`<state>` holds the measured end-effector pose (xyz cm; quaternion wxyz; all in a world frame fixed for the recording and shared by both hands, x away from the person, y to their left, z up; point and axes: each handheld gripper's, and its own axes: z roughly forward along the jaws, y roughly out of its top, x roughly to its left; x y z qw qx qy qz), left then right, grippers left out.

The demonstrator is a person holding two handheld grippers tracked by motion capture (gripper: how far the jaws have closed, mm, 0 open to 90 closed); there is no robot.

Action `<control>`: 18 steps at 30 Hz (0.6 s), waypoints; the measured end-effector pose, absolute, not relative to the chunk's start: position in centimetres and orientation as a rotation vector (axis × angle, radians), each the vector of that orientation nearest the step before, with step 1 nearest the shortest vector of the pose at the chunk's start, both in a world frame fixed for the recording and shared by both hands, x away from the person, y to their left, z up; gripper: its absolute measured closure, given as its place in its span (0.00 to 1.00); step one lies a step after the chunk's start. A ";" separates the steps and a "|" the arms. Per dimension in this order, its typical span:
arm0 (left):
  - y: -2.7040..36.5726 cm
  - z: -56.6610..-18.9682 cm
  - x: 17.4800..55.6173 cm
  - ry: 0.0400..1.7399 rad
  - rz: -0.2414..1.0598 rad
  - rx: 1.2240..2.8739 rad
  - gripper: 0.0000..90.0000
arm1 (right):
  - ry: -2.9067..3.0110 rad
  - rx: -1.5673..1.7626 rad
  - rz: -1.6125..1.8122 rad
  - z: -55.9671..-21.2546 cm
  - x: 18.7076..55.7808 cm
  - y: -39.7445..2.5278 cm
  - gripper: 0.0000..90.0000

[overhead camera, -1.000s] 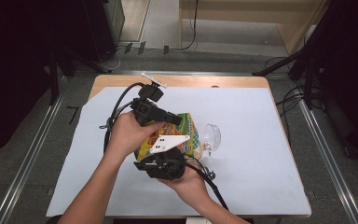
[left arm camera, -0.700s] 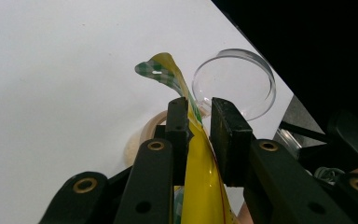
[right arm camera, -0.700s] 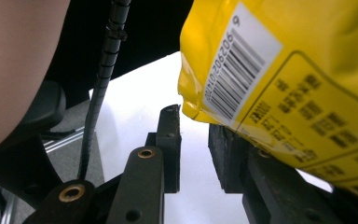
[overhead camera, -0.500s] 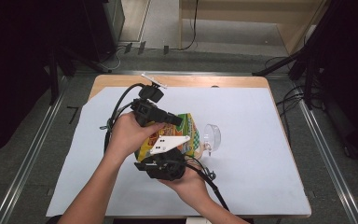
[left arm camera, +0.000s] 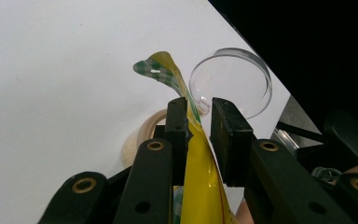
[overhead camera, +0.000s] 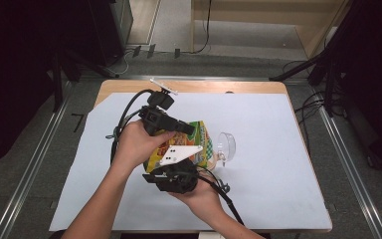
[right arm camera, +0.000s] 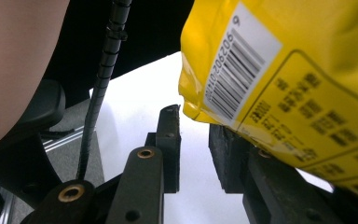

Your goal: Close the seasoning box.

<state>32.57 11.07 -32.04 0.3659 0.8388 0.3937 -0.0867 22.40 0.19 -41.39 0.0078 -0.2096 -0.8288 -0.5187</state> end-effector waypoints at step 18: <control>11.2 -31.8 32.6 1.011 -0.232 2.147 0.85 | -2.589 -0.659 -1.626 -41.0 22.2 0.2 0.83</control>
